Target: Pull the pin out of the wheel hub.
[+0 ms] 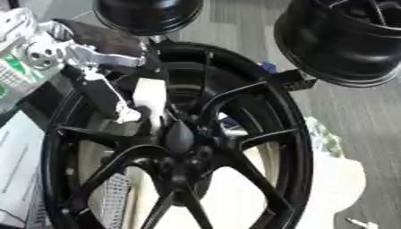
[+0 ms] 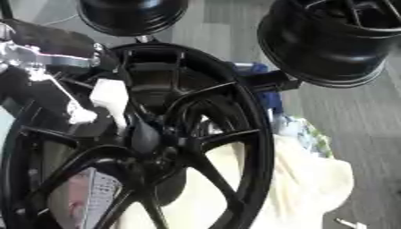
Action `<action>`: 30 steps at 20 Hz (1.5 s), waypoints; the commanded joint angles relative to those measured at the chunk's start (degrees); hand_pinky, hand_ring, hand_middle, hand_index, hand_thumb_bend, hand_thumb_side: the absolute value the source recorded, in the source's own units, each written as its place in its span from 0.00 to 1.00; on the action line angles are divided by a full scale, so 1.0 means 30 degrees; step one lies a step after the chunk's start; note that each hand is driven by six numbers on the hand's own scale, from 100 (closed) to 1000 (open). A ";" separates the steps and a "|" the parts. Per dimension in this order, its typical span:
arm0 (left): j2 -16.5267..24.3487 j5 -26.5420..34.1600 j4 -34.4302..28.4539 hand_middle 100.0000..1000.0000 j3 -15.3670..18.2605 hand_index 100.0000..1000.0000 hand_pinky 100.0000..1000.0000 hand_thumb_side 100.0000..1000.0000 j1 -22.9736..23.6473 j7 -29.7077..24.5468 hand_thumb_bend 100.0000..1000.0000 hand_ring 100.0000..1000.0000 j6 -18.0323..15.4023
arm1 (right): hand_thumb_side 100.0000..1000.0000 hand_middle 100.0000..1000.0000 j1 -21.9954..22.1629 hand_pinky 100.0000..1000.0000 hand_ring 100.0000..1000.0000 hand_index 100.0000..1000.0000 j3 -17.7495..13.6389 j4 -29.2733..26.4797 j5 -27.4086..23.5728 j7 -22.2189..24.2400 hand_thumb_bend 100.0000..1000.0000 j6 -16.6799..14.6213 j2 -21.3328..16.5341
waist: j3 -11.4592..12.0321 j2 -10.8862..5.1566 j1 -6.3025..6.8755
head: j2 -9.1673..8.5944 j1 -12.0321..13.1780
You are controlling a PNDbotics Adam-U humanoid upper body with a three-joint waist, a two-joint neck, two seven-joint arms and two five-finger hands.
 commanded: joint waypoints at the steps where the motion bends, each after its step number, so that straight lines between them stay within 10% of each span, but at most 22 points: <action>1: 0.0143 -0.0265 0.0014 0.63 0.0200 0.84 0.83 0.28 -0.0198 0.0019 0.12 0.79 0.0177 | 0.14 0.65 -0.0064 0.80 0.61 0.81 -0.0338 -0.0334 0.0038 -0.5528 0.00 0.5367 -0.0446 | -0.0058 -0.0366 0.0007 | -0.0278 0.0068; 30: 0.0569 0.2788 -0.1758 0.21 0.1268 0.42 0.63 0.19 -0.0619 0.0908 0.00 0.42 0.3196 | 0.14 0.65 0.0220 0.80 0.61 0.81 -0.0595 -0.0334 0.0423 -0.5528 0.00 0.5445 -0.0229 | -0.0011 -0.0732 0.0013 | -0.0169 0.0004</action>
